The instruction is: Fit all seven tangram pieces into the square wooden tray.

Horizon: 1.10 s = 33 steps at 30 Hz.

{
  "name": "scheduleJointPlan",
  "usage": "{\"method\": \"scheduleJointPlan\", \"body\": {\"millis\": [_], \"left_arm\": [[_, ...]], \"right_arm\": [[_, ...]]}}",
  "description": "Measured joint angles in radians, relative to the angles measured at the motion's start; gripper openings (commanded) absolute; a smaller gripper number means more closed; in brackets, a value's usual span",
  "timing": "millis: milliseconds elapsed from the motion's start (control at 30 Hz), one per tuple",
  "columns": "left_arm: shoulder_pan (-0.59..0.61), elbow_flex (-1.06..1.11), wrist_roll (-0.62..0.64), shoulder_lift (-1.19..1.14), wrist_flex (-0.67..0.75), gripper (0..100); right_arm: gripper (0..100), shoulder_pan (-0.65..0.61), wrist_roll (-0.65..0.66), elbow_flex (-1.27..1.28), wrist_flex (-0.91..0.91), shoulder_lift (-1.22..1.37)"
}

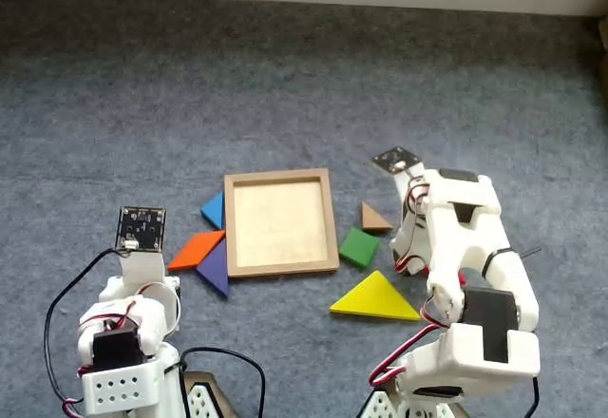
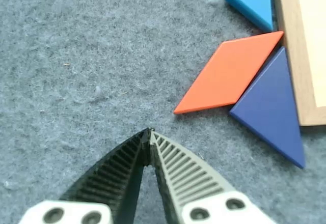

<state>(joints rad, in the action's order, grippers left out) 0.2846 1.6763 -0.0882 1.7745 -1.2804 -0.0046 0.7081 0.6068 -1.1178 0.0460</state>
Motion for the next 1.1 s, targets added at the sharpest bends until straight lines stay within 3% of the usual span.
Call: {"method": "scheduleJointPlan", "body": {"millis": [100, 300, 533, 667, 833, 1100], "left_arm": [[0.000, 0.000, 0.000, 0.000, 0.000, 1], [0.000, 0.000, 0.000, 0.000, 0.000, 1], [0.000, 0.000, 0.000, 0.000, 0.000, 1], [0.000, 0.000, 0.000, 0.000, 0.000, 1], [0.000, 0.000, 0.000, 0.000, 0.000, 1], [0.000, 0.000, 0.000, 0.000, 0.000, 1]], "right_arm": [[22.2, 0.002, 0.000, -0.002, 0.006, 0.000], [10.4, 0.003, -0.002, -0.014, 0.017, 0.000], [10.3, 0.003, -0.002, -0.015, 0.018, 0.000], [18.2, 0.003, -0.011, -0.017, 0.014, 0.000], [32.5, -0.020, -0.150, -0.083, -0.083, 0.005], [33.2, -0.152, -0.298, -0.172, -0.101, 0.005]]}}
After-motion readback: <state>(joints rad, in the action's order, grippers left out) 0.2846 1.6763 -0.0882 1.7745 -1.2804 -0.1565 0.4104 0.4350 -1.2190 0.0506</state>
